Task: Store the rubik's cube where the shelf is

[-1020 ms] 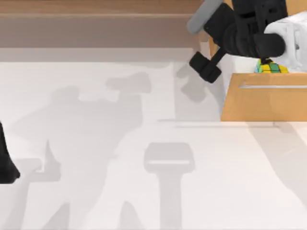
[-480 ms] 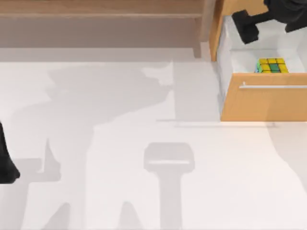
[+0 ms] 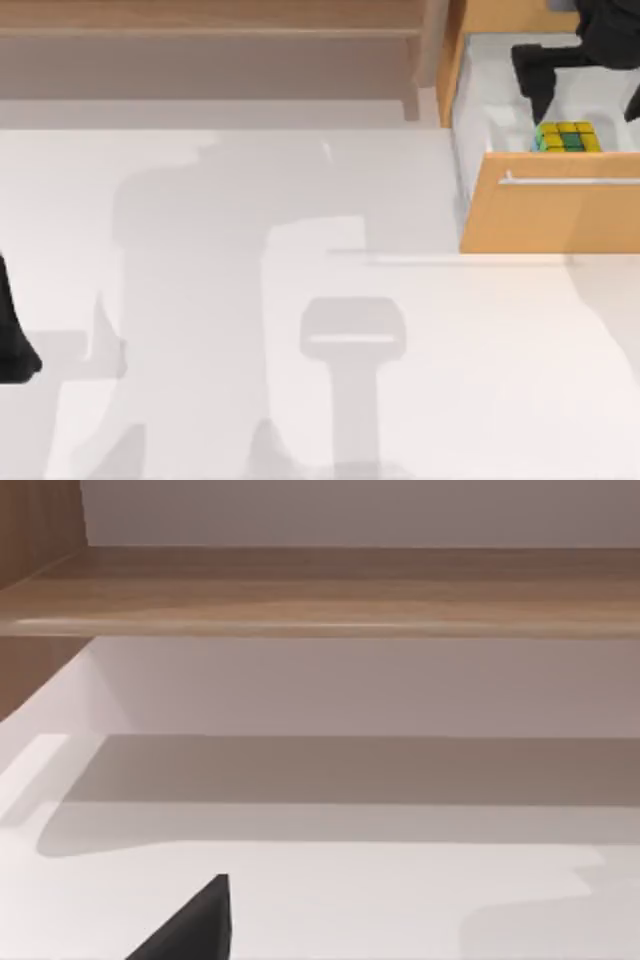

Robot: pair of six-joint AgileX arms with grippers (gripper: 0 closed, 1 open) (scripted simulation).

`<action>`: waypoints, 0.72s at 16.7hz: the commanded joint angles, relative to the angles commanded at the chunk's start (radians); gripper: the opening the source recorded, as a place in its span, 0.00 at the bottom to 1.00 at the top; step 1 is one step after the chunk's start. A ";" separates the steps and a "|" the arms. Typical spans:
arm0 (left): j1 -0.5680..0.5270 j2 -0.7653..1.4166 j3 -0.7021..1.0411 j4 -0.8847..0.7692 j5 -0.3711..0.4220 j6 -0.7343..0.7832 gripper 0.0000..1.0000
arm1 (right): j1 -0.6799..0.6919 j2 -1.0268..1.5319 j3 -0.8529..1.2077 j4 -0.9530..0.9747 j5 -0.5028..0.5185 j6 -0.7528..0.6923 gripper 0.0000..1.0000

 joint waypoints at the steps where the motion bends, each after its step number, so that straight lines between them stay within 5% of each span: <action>1: 0.000 0.000 0.000 0.000 0.000 0.000 1.00 | 0.000 0.000 0.000 0.000 0.000 0.000 1.00; 12: 0.000 0.000 0.000 0.000 0.000 0.000 1.00 | 0.061 -0.125 -0.047 -0.080 0.006 0.062 1.00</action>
